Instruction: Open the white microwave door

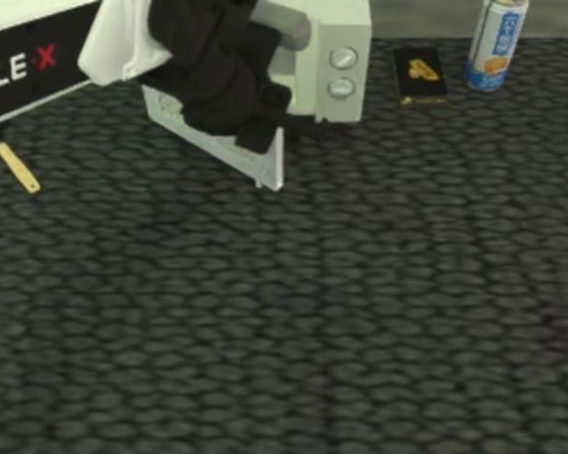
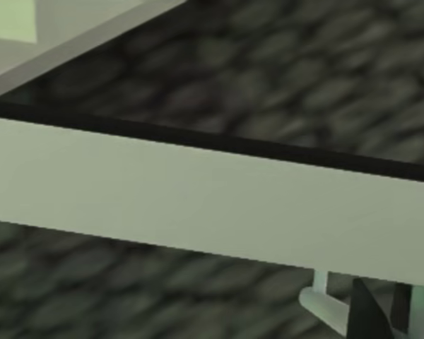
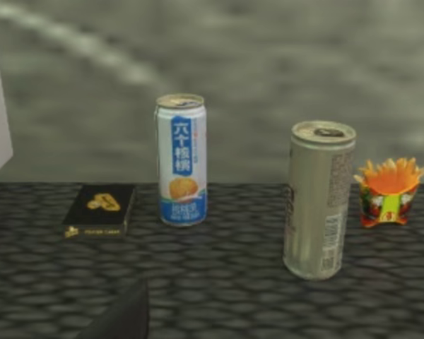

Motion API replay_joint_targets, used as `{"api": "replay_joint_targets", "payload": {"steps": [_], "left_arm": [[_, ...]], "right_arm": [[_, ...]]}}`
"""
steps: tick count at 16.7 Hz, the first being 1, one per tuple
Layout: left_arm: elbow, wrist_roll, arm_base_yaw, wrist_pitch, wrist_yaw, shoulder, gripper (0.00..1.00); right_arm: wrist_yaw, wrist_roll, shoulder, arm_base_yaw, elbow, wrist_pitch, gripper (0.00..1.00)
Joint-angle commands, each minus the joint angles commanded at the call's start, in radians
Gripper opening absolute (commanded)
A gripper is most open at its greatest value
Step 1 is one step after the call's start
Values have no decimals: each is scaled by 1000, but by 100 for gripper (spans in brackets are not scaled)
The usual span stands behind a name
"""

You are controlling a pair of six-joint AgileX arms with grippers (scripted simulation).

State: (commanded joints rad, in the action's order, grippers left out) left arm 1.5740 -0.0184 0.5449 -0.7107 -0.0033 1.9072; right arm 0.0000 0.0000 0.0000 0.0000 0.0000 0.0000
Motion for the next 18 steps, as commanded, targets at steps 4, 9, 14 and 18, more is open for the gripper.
{"api": "replay_joint_targets", "payload": {"steps": [4,9,14,18], "left_arm": [[-45,74,-26,11,38,-39,0],[-85,137,-48,17,71,-69,0],[-85,137,-48,17,71,-69,0],[-85,137,-48,17,71,-69,0]], "right_arm": [[0,0,0,0,0,0,100],[0,0,0,0,0,0,100],[0,0,0,0,0,0,100],[0,0,0,0,0,0,100]]}}
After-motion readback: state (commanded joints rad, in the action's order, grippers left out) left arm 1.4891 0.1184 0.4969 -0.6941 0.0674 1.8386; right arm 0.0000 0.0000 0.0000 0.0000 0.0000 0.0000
